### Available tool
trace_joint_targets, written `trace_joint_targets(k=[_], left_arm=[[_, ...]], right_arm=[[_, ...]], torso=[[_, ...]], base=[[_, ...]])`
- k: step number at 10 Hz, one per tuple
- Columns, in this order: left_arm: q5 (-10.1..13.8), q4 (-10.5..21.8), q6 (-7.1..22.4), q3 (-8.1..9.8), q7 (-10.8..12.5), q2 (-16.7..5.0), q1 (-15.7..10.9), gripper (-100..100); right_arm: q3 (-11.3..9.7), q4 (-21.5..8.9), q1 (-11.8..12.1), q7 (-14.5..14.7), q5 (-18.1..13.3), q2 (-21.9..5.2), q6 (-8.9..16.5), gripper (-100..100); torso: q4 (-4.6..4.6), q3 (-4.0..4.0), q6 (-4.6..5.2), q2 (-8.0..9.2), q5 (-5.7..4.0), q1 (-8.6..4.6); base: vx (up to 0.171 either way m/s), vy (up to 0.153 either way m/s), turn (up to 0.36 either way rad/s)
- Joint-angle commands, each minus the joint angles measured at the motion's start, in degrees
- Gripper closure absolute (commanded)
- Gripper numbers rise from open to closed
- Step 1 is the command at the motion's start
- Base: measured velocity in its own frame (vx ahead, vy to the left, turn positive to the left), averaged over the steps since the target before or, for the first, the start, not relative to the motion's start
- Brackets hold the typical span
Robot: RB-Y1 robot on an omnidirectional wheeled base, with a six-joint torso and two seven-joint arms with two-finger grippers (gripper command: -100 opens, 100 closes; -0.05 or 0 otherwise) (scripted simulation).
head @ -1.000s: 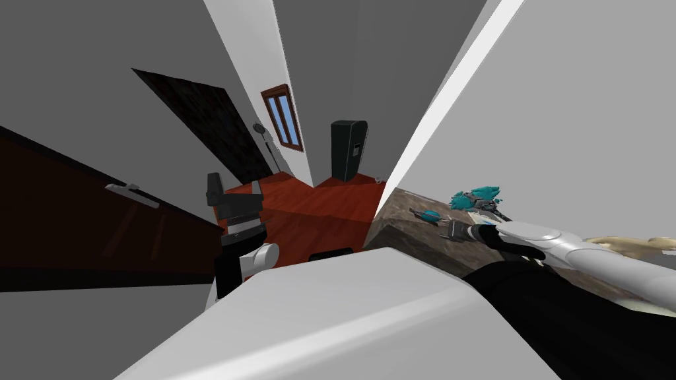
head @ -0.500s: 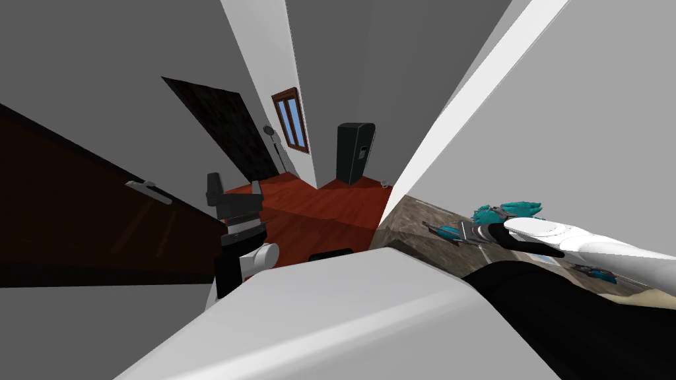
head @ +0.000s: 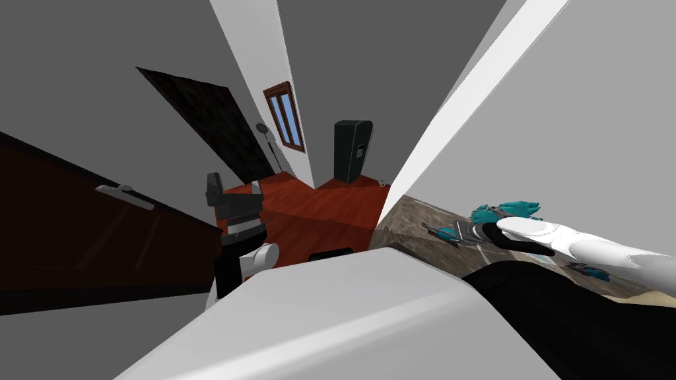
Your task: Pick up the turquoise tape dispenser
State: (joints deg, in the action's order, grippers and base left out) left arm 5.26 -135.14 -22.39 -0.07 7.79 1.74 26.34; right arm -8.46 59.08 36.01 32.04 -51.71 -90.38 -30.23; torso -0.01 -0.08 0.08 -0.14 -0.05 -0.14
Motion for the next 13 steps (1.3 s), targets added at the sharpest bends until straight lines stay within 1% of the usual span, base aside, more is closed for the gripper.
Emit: trace_joint_targets(k=[1, 7, 8, 9, 13], left_arm=[[0.0, 0.0, 0.0, 0.0, 0.0, 0.0, 0.0, 0], [0.0, 0.0, 0.0, 0.0, 0.0, 0.0, 0.0, 0], [0.0, 0.0, 0.0, 0.0, 0.0, 0.0, -0.01, 0], [0.0, 0.0, 0.0, -0.01, 0.0, 0.0, -0.01, 0], [0.0, 0.0, 0.0, -0.01, 0.0, 0.01, -0.01, 0]], right_arm=[[-1.55, 1.7, -1.07, -0.89, -0.78, -0.34, 1.45, -100], [-6.3, 8.54, -3.45, -4.02, -2.97, -2.24, 6.3, -100], [-6.34, 7.26, -4.25, -3.72, -3.19, -1.74, 5.42, -100], [-6.49, 7.33, -4.38, -3.88, -3.28, -1.76, 5.52, 100], [-6.49, 7.32, -4.35, -3.91, -3.25, -1.73, 5.48, 100]], torso=[[0.0, 0.0, 0.0, 0.0, 0.0, 0.0], [-0.01, -0.01, -0.03, -0.01, 0.01, 0.06], [-0.01, 0.0, -0.04, 0.01, 0.0, 0.05], [0.01, 0.04, -0.05, 0.09, 0.02, 0.11], [0.05, 0.11, -0.07, 0.19, 0.06, 0.2]], base=[[0.069, -0.055, -0.138], [0.059, -0.03, -0.121], [0.02, -0.015, -0.017], [0.0, 0.0, 0.0], [0.0, 0.0, 0.0]])
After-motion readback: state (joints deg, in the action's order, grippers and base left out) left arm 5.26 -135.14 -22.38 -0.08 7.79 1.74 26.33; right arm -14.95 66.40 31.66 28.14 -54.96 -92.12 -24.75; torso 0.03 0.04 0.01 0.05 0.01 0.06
